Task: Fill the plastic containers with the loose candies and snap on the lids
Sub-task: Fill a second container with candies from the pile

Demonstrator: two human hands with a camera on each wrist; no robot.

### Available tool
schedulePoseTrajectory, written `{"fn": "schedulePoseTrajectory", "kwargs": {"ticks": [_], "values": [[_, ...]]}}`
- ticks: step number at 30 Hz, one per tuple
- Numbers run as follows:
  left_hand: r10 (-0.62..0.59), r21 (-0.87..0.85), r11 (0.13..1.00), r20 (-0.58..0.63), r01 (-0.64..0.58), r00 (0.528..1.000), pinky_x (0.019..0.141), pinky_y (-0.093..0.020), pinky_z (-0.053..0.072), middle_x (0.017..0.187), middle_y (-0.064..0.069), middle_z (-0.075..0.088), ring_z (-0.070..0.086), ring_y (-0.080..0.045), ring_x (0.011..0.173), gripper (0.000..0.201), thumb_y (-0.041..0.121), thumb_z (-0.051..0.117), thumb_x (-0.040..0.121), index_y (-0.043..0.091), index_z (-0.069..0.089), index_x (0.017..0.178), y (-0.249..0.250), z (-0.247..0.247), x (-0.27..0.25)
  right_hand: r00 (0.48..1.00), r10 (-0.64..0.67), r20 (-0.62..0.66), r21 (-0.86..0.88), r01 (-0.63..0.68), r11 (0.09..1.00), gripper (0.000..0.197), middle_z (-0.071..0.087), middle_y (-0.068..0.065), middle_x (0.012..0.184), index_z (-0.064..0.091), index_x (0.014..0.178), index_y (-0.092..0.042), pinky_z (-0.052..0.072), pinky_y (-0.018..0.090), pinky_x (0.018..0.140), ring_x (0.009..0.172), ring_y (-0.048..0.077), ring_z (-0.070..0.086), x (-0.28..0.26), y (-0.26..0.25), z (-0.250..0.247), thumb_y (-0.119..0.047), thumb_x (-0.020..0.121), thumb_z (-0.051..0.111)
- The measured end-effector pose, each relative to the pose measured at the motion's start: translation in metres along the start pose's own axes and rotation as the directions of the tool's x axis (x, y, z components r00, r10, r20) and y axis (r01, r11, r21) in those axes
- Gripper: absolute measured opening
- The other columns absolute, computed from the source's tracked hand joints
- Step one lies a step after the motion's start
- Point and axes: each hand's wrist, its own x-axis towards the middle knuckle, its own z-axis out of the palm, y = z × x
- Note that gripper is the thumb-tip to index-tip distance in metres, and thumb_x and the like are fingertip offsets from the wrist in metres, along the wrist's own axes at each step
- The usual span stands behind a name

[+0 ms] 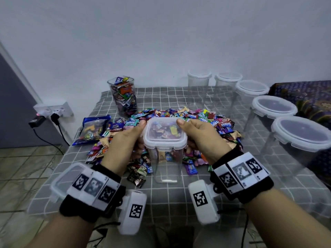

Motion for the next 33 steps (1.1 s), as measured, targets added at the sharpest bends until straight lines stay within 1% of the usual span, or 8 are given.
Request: {"fn": "schedulePoseTrajectory", "kwargs": {"ticks": [3, 7, 11, 15, 23, 28, 31, 33], "values": [[0.034, 0.155, 0.987, 0.05, -0.042, 0.998, 0.041, -0.018, 0.037, 0.041, -0.004, 0.047, 0.043, -0.012, 0.037, 0.056, 0.059, 0.049, 0.07, 0.007, 0.051, 0.049, 0.005, -0.007, -0.02, 0.987, -0.115, -0.108, -0.225, 0.088, 0.97, 0.038, 0.05, 0.003, 0.06, 0.044, 0.068, -0.016, 0.043, 0.035, 0.055, 0.052, 0.019, 0.049, 0.004, 0.0, -0.004, -0.042, 0.077, 0.071], [-0.001, 0.163, 0.986, 0.206, -0.033, 0.979, 0.041, -0.014, 0.04, 0.049, -0.006, 0.06, 0.052, -0.01, 0.039, 0.044, 0.038, 0.053, 0.085, 0.006, 0.061, 0.056, 0.007, -0.003, -0.035, 0.991, -0.137, -0.01, -0.342, 0.125, 0.931, 0.03, 0.063, -0.002, 0.1, 0.054, 0.095, -0.031, 0.046, 0.044, 0.093, 0.097, 0.021, 0.06, 0.012, -0.01, 0.003, -0.037, 0.065, 0.054], [-0.027, 0.077, 0.997, 0.13, 0.017, 0.991, 0.046, -0.019, 0.04, 0.056, -0.002, 0.066, 0.056, -0.008, 0.045, 0.036, 0.028, 0.049, 0.093, 0.005, 0.064, 0.068, 0.006, -0.005, -0.023, 0.997, -0.08, -0.021, -0.358, 0.067, 0.931, 0.029, 0.065, 0.004, 0.081, 0.064, 0.073, -0.025, 0.045, 0.039, 0.073, 0.075, 0.021, 0.057, 0.017, -0.021, 0.003, -0.044, 0.053, 0.054], [-0.025, 0.022, 0.999, 0.086, 0.023, 0.996, 0.045, -0.018, 0.039, 0.054, -0.002, 0.061, 0.051, -0.01, 0.043, 0.032, 0.034, 0.057, 0.086, 0.009, 0.059, 0.066, 0.007, -0.001, -0.015, 0.999, 0.042, -0.002, -0.272, -0.041, 0.961, 0.021, 0.053, 0.013, 0.074, 0.064, 0.075, -0.011, 0.036, 0.035, 0.061, 0.061, 0.02, 0.045, 0.019, -0.017, -0.001, -0.03, 0.084, 0.064], [-0.09, -0.155, 0.982, 0.113, 0.107, 0.99, 0.039, -0.015, 0.041, 0.049, 0.004, 0.054, 0.047, -0.005, 0.039, 0.024, 0.031, 0.061, 0.082, 0.011, 0.057, 0.069, 0.006, 0.006, -0.004, 0.969, 0.212, 0.125, -0.051, -0.207, 0.977, 0.022, 0.054, -0.004, 0.051, 0.057, 0.073, -0.016, 0.037, 0.018, 0.038, 0.044, 0.01, 0.048, 0.019, -0.017, -0.009, -0.025, 0.092, 0.055], [-0.074, -0.233, 0.968, 0.086, 0.092, 0.994, 0.039, -0.015, 0.038, 0.046, 0.007, 0.047, 0.044, -0.005, 0.039, 0.022, 0.019, 0.056, 0.089, 0.013, 0.055, 0.068, 0.008, 0.008, -0.001, 0.993, 0.117, 0.034, -0.076, -0.114, 0.991, 0.026, 0.055, 0.0, 0.056, 0.045, 0.07, -0.016, 0.04, 0.028, 0.05, 0.051, 0.019, 0.048, 0.018, -0.014, -0.003, -0.026, 0.087, 0.063], [-0.018, -0.167, 0.986, 0.047, 0.025, 0.999, 0.04, -0.017, 0.039, 0.049, 0.005, 0.048, 0.044, -0.006, 0.041, 0.021, 0.018, 0.058, 0.088, 0.013, 0.056, 0.067, 0.008, 0.006, -0.001, 0.999, 0.049, 0.017, -0.069, -0.048, 0.996, 0.029, 0.055, -0.001, 0.066, 0.044, 0.075, -0.016, 0.046, 0.025, 0.05, 0.055, 0.012, 0.052, 0.011, -0.009, -0.002, -0.039, 0.084, 0.059], [0.058, -0.043, 0.997, 0.006, -0.058, 0.998, 0.045, -0.02, 0.04, 0.054, 0.003, 0.048, 0.045, -0.007, 0.044, 0.022, 0.021, 0.063, 0.085, 0.014, 0.053, 0.066, 0.007, 0.002, 0.001, 0.997, 0.054, 0.055, -0.046, -0.051, 0.998, 0.037, 0.06, -0.003, 0.082, 0.051, 0.088, -0.016, 0.052, 0.024, 0.064, 0.068, 0.005, 0.059, 0.006, -0.001, -0.006, -0.051, 0.079, 0.057]]}}
